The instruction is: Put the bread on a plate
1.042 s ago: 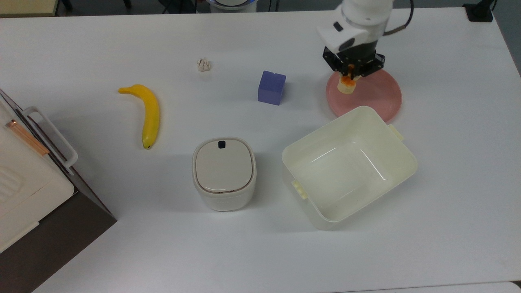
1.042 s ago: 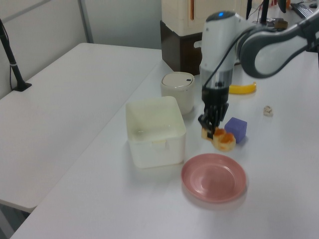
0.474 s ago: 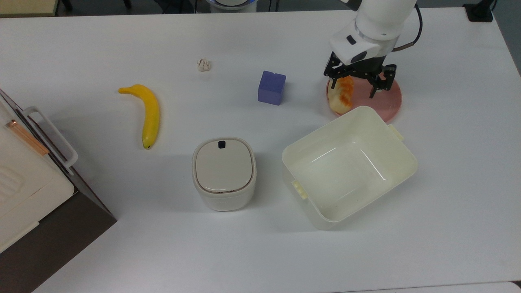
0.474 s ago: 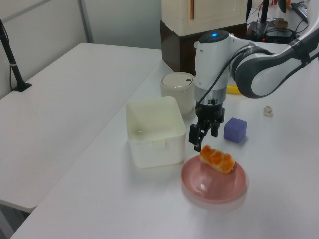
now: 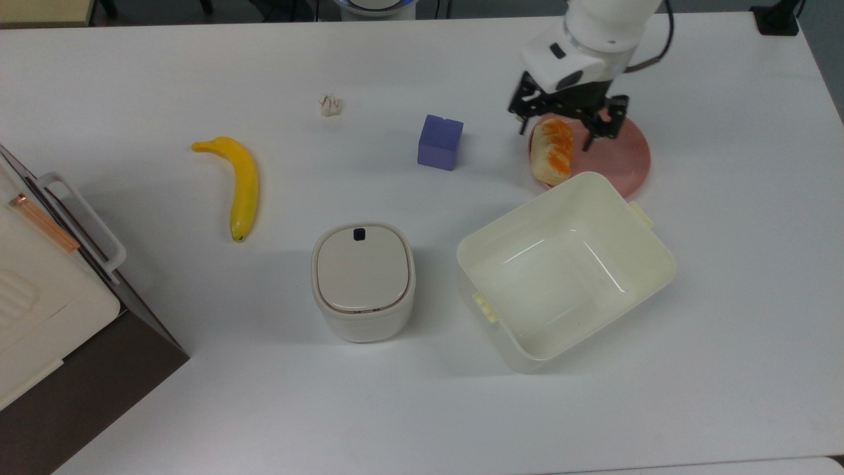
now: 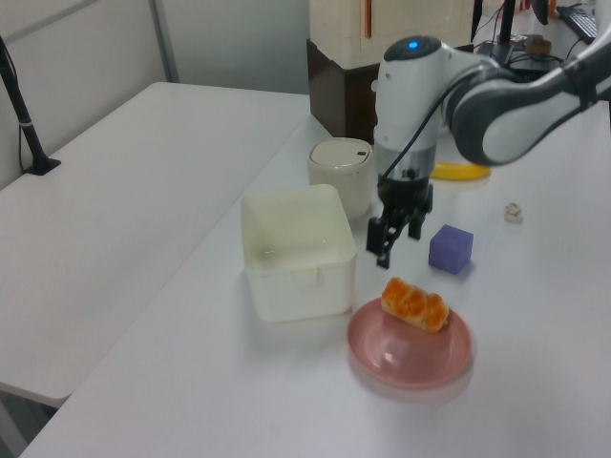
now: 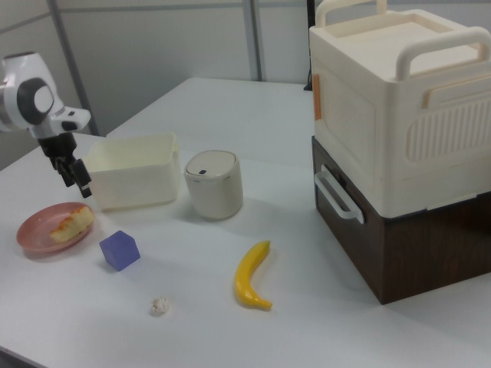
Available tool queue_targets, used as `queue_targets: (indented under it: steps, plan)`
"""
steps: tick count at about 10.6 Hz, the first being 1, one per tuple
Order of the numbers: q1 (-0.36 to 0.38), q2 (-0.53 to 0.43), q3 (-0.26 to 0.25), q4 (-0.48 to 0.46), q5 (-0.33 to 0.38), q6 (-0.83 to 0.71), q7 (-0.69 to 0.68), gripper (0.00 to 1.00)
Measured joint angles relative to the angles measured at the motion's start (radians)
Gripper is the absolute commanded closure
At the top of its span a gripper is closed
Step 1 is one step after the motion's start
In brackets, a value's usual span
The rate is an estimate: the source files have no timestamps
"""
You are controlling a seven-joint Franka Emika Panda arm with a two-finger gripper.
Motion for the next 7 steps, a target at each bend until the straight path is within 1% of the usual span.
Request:
queue_targets:
  steps: [1, 2, 5, 6, 7]
  plan:
    - [-0.04, -0.035, -0.005, 0.003, 0.0, -0.095, -0.086, 0.0]
    - [-0.085, -0.062, -0.008, 0.003, 0.0, -0.149, -0.16, 0.0]
    - [-0.314, -0.148, -0.011, 0.005, 0.0, -0.245, -0.447, 0.0]
    - [-0.386, -0.184, -0.012, 0.006, 0.0, -0.262, -0.495, 0.0]
    - [-0.441, -0.217, -0.013, 0.006, 0.0, -0.272, -0.519, 0.0]
